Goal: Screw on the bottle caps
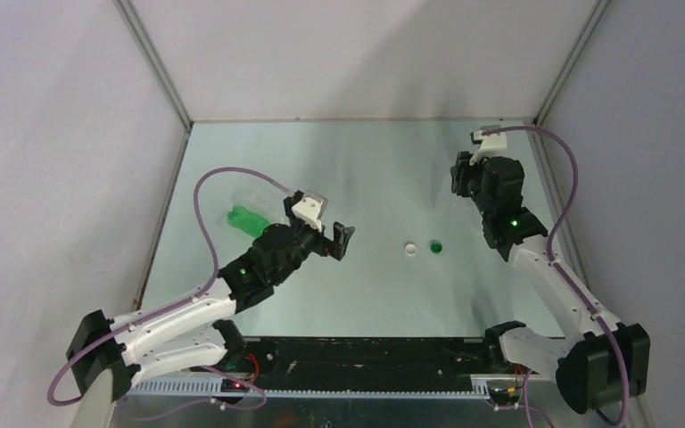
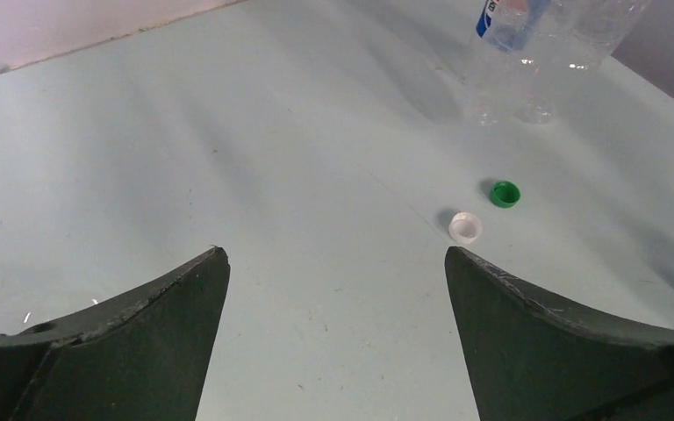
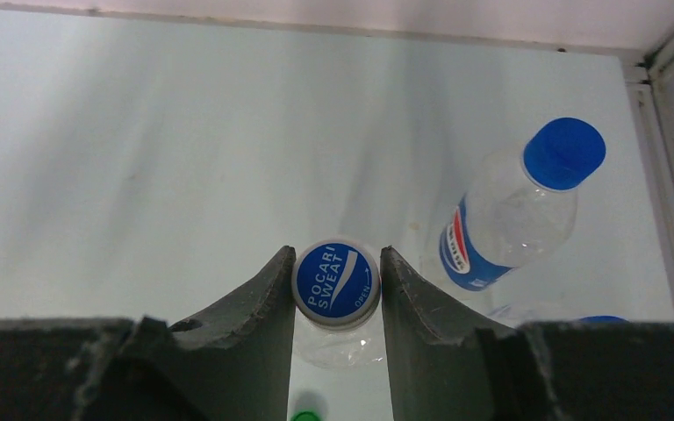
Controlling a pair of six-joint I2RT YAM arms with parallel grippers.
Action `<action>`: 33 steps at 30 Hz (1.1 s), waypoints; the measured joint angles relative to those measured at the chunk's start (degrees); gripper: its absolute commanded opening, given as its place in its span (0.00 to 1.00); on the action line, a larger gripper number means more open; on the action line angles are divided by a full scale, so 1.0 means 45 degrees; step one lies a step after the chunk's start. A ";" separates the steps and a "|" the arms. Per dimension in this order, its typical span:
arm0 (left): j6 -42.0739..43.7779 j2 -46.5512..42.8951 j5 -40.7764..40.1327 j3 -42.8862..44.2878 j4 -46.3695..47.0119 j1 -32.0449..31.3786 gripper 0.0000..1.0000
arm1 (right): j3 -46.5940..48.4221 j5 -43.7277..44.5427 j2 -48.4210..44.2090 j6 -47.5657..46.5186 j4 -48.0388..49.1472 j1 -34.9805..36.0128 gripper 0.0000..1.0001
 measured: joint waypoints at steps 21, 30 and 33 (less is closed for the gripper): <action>0.0073 -0.0180 -0.0389 -0.0019 -0.0291 0.0170 1.00 | -0.1141 0.1656 0.2152 0.0228 0.2934 -0.0165 0.27; 0.0073 -0.0180 -0.0389 -0.0019 -0.0287 0.0175 1.00 | -0.1141 0.1656 0.2157 0.0223 0.2929 -0.0170 0.49; 0.0073 -0.0180 -0.0384 -0.0019 -0.0287 0.0180 1.00 | -0.1146 0.1656 0.2157 0.0219 0.2905 -0.0170 0.52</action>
